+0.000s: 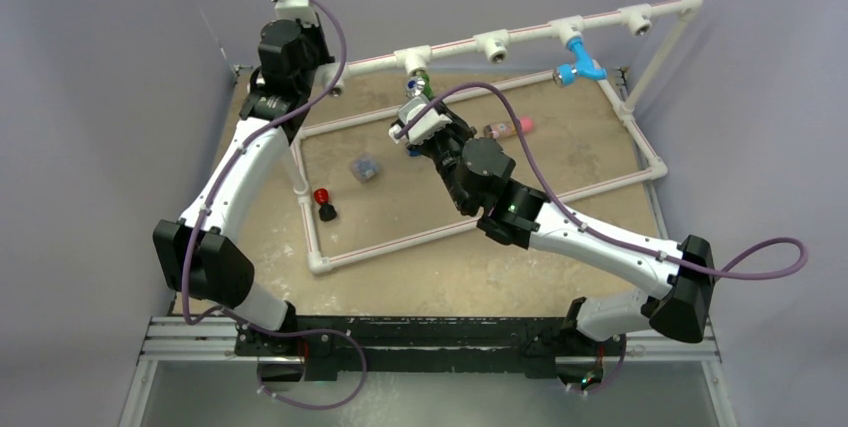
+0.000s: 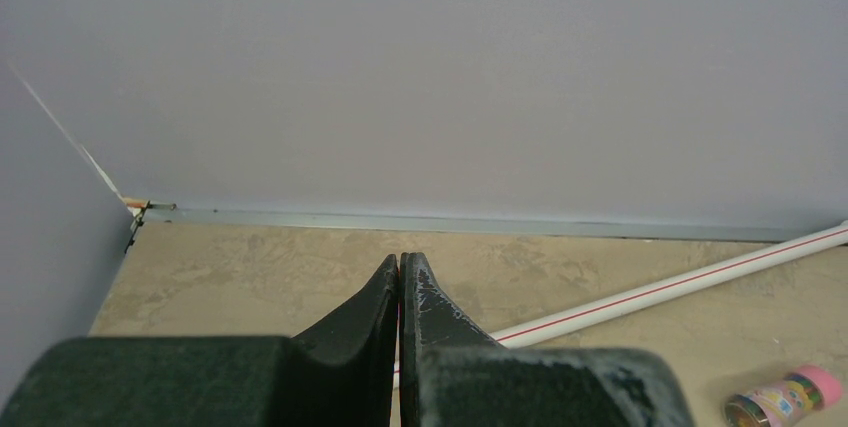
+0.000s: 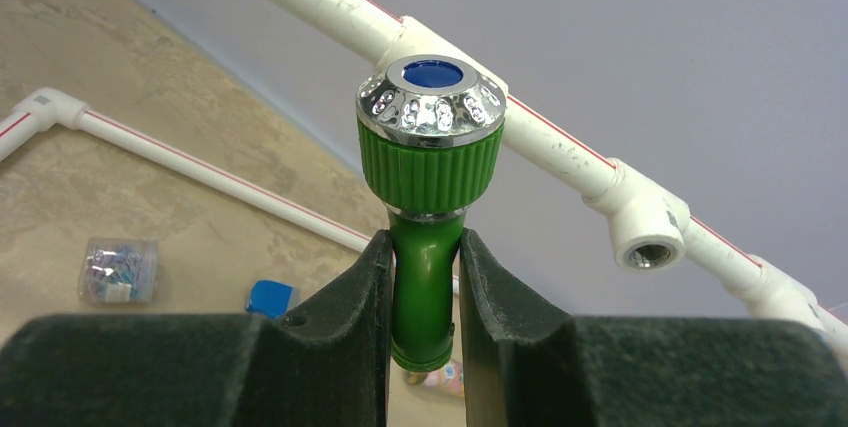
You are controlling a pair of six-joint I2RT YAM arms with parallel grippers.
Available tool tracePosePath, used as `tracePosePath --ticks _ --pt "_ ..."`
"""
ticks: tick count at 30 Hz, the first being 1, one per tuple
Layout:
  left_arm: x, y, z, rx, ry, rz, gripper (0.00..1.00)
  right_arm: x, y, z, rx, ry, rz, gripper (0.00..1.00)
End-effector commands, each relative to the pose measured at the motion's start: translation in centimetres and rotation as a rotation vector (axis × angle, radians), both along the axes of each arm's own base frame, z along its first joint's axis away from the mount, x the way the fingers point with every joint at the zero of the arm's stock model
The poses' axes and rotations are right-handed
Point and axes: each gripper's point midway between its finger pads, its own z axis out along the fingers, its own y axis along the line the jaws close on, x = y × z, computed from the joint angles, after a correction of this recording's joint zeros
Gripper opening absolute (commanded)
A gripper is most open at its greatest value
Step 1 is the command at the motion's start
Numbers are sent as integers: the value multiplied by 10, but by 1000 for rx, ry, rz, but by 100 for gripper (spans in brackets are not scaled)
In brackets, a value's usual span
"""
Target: Install the water faucets
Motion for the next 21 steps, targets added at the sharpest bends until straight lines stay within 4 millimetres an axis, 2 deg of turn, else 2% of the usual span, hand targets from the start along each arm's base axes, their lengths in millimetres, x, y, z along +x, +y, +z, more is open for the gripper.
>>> tracePosePath --ticks 1,12,21 --pt "0 -21 -104 62 289 -66 0 0 -15 39 100 -73 -41 0" --pt "-1 -22 -104 60 291 -71 0 9 2 28 90 -71 -38 0" --pt "-1 -22 -104 64 290 -74 0 13 4 22 88 -60 -43 0"
